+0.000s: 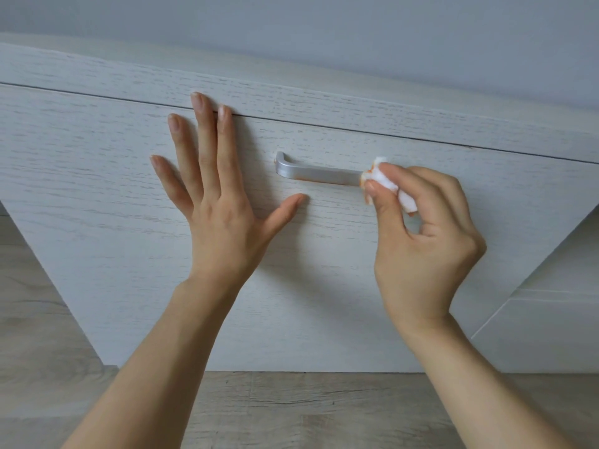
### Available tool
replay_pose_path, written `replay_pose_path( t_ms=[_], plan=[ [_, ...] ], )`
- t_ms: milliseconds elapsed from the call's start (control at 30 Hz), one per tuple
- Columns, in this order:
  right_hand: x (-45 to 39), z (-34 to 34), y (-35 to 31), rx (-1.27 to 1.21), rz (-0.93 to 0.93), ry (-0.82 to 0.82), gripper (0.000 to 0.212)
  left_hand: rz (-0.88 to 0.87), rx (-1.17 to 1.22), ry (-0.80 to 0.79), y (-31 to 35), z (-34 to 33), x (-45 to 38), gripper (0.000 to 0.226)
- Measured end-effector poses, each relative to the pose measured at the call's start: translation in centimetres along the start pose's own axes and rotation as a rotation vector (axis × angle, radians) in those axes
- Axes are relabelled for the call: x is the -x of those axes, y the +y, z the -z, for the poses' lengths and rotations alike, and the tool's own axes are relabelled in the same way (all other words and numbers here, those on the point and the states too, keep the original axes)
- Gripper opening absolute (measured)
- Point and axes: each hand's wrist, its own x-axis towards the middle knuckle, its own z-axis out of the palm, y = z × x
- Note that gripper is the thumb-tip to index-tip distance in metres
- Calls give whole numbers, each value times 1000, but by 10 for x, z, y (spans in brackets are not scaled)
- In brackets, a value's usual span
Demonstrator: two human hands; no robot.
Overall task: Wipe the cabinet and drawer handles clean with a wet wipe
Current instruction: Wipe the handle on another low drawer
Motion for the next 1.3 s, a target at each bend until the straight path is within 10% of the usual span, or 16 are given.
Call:
replay_pose_path(
  t_ms=[1300],
  plan=[
    [6,-16,-12,48,128,18,10,-102,-168,37,0,-11,5,87]
  ],
)
